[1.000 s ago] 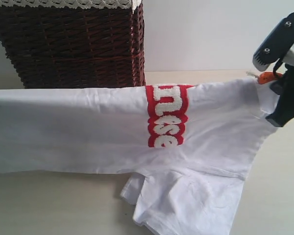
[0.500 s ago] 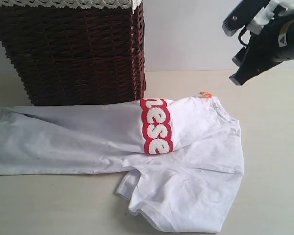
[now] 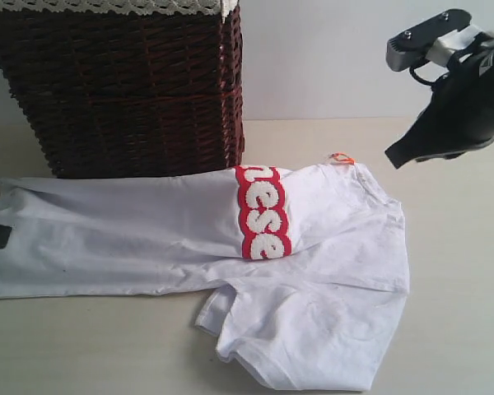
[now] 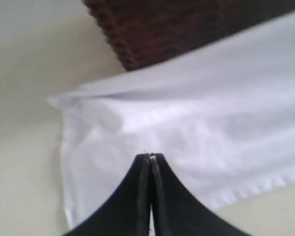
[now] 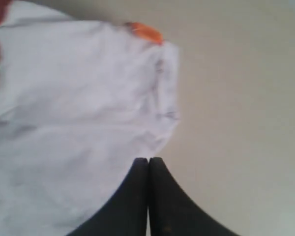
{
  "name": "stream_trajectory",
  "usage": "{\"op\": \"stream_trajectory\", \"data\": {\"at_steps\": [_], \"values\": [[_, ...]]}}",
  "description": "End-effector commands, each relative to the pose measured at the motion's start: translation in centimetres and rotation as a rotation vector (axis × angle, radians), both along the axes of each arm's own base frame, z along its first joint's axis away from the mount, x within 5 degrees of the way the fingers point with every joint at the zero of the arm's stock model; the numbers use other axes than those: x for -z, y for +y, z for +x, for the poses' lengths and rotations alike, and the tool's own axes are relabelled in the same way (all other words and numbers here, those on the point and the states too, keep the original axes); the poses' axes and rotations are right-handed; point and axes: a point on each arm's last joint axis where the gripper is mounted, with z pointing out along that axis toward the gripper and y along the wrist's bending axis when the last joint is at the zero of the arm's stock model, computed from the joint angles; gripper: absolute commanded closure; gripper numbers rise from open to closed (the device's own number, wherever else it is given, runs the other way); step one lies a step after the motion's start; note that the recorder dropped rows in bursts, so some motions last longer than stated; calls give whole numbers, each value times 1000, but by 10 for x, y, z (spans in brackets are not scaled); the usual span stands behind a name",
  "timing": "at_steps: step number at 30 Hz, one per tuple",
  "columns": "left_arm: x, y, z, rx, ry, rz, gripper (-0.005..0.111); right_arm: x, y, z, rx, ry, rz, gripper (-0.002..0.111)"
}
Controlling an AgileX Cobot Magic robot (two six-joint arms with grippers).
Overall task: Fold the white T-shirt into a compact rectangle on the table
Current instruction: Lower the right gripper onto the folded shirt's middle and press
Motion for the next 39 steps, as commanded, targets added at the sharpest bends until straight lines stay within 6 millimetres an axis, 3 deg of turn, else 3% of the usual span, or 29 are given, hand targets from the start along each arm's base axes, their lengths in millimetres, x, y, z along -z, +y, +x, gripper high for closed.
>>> {"op": "stream_trajectory", "data": {"at_steps": [1,5,11,17,23,26,31,39], "values": [[4,-13,-3,41,325,-36,107,2,20,-15,-110,104,203,108],[19,-15,4,-31,399,-89,107,39,34,-28,-80,116,237,108],[35,-8,33,-243,267,-237,107,74,44,-26,-31,129,229,108],[82,11,49,-371,343,-244,107,113,42,-8,61,135,214,108],[123,22,46,-429,500,-216,107,155,42,-4,87,236,183,108],[133,21,43,-432,576,-205,107,166,43,-9,83,305,180,108],[136,19,31,-435,706,-197,107,167,44,-16,42,383,178,108],[135,12,6,-440,986,-192,107,165,37,-50,35,428,158,108]]}}
